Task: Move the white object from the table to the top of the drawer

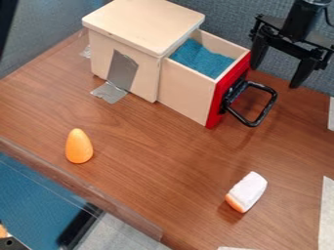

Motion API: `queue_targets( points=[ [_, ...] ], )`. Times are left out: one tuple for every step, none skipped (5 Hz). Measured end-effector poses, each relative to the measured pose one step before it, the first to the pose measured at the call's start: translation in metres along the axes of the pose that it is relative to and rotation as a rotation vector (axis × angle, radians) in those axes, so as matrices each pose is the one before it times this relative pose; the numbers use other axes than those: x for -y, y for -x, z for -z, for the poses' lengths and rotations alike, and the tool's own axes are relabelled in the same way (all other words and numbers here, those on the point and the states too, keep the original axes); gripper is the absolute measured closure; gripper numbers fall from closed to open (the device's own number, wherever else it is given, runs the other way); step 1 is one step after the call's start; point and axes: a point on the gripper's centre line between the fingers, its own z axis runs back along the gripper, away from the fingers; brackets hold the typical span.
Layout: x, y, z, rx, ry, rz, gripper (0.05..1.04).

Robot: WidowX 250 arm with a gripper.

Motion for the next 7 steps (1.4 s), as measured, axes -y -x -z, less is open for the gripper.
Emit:
queue_targets(
  points=[
    [0.00151, 0.00427, 0.0177, -0.0387, -0.0034, 0.0041, 0.084],
    [0.01358, 0.03423, 0.02617, -0.0858, 0.0223, 0.0612, 0.084],
    [0.02414, 0.02853, -0.00696, 0.0204, 0.0298, 0.0935, 0.084],
    [0.01764, 0.01825, 0.01223, -0.0204, 0.0107, 0.0772, 0.084],
    [0.01168, 0.01227, 0.01197, -0.0228, -0.0116, 0.0603, 0.084],
    [-0.0008, 0.01318, 0.015, -0.0351, -0.0464, 0.0174, 0.084],
    [0.00187, 0.00293, 0.01777, -0.0452, -0.0219, 0.0129, 0.118]
  ],
)
